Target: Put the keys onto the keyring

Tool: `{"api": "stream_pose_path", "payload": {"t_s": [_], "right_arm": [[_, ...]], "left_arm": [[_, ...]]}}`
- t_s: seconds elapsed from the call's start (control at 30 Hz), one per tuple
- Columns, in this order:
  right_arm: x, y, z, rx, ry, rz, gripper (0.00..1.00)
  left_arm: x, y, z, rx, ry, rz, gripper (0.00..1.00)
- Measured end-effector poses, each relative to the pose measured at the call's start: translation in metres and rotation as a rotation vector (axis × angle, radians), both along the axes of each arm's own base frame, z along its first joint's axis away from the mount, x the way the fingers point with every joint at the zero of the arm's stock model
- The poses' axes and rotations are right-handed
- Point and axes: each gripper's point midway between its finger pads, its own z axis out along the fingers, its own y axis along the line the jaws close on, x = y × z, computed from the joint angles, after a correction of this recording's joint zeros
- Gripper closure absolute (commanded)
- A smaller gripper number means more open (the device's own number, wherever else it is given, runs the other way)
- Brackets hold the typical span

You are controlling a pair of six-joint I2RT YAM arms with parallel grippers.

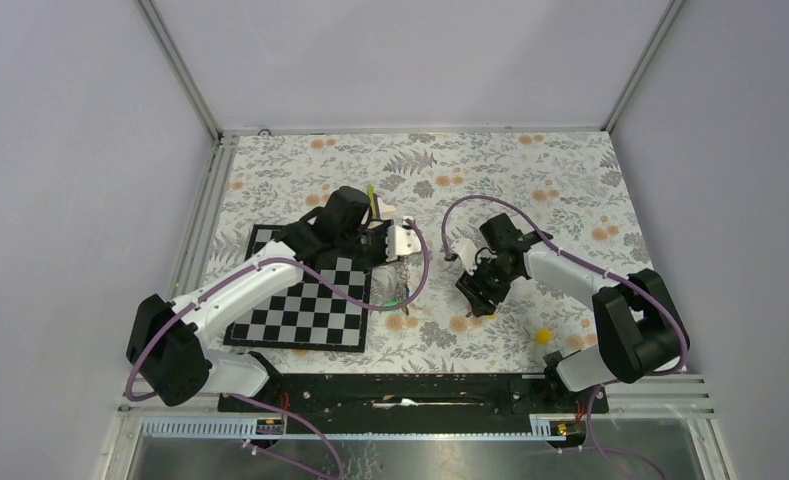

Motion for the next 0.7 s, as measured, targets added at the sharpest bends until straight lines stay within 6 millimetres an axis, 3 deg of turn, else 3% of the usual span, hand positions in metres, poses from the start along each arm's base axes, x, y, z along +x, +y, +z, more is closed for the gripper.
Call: {"api": "stream_pose_path", "payload": {"t_s": [0.27, 0.7], "right_arm": [[0.017, 0.001, 0.002, -0.042, -0.04, -0.073, 0.45], [0.016, 0.003, -0.006, -0.073, -0.016, -0.091, 0.59]], "left_arm": [[0.0, -0.001, 0.0, -0.003, 0.001, -0.003, 1.0], [0.0, -0.001, 0.001, -0.007, 0.007, 0.003, 1.0]]}}
